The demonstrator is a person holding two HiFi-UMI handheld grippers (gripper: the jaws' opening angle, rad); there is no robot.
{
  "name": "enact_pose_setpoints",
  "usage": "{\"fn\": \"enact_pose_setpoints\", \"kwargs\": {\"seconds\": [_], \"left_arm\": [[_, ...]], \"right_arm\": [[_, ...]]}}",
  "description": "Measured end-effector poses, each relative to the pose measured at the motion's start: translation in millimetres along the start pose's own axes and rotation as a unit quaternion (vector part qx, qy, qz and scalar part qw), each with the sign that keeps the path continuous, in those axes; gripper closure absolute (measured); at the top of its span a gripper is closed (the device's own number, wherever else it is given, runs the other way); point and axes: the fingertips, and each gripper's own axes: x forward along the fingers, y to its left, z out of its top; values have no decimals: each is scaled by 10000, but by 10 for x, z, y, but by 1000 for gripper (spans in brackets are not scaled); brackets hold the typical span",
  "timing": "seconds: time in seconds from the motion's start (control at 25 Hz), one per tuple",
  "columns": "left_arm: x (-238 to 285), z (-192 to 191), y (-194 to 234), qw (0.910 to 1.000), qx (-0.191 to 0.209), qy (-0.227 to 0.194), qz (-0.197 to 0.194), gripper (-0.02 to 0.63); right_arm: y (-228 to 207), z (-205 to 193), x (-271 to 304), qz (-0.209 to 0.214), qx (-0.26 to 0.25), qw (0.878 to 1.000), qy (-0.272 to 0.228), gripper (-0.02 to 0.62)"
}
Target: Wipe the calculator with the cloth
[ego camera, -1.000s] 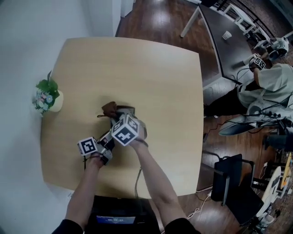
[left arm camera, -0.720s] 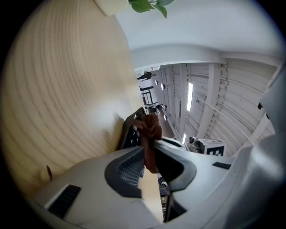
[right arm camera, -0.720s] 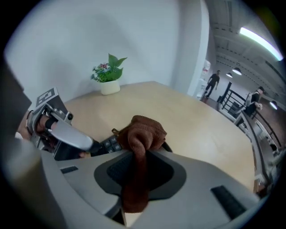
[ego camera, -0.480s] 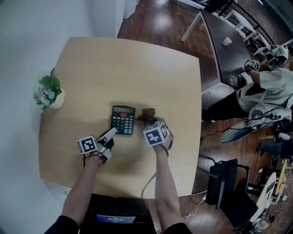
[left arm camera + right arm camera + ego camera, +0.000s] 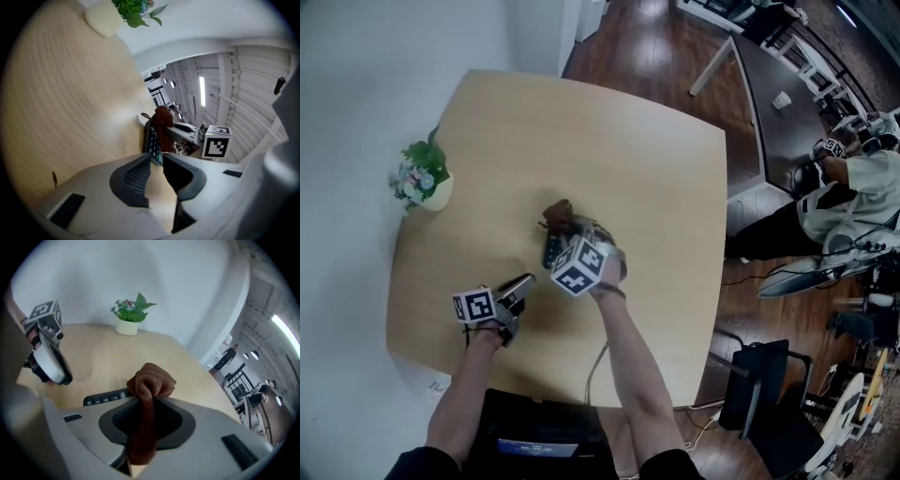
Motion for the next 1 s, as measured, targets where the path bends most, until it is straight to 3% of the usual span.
{"fn": "enact_pose_setpoints", "kwargs": {"seconds": [0.12,0.32,0.44,0.52,0.64,0.84,0.92,1.0], "left_arm": [[-127,-20,94,9998,-56,28,207,534],[-151,4,124,9997,-155,-25,201,532],[-152,5,137,9995,-249,-27,175,532],[-155,3,137,9994,-310,-30,164,532],[-160,14,128,9993,-329,-47,166,532],[-164,22,141,9990,-374,-165,171,532],[-173,33,140,9985,-455,-252,154,532],[-182,48,140,9980,-517,-317,152,532]], "right_arm": [[286,-37,103,135,-572,9981,183,509],[883,-128,-86,384,-1189,9919,216,510],[1329,-288,-261,887,-1317,9869,272,509],[1444,-335,-372,1178,-1077,9869,222,509],[1025,-197,-424,878,-419,9953,-14,509],[-123,148,-234,-506,7,9983,-274,509],[-320,194,-87,-706,-29,9973,-181,509],[-291,171,83,-606,-291,9977,28,509]]}}
